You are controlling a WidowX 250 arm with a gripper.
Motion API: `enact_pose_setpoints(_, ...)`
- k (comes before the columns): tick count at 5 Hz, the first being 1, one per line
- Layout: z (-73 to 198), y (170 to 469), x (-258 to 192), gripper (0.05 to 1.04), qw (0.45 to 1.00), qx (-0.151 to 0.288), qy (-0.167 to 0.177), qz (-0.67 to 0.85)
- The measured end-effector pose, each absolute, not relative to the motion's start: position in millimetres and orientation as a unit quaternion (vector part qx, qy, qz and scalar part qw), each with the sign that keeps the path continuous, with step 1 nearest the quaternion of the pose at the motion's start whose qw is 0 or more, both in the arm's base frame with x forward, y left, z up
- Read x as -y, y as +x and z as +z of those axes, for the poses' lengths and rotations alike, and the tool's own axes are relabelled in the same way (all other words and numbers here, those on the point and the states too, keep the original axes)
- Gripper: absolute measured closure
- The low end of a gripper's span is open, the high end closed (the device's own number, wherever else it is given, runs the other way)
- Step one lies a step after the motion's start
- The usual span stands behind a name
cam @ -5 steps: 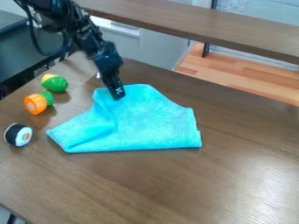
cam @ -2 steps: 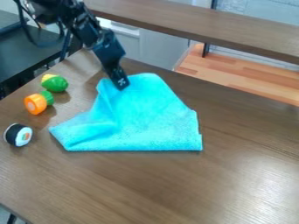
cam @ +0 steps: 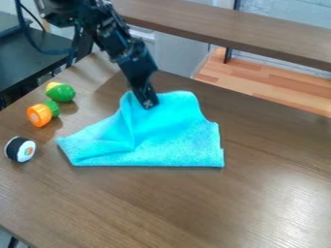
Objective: Unfold the cloth from top left to bottom right
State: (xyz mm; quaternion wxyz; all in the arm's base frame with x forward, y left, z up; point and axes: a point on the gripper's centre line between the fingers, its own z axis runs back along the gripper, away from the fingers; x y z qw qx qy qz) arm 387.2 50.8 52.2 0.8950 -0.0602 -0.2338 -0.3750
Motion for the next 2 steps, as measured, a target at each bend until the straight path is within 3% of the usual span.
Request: enact_pose_setpoints(2, 53.9, 329.4, 2.8, 1.024, 0.865, 0.216, -0.042, -0.451)
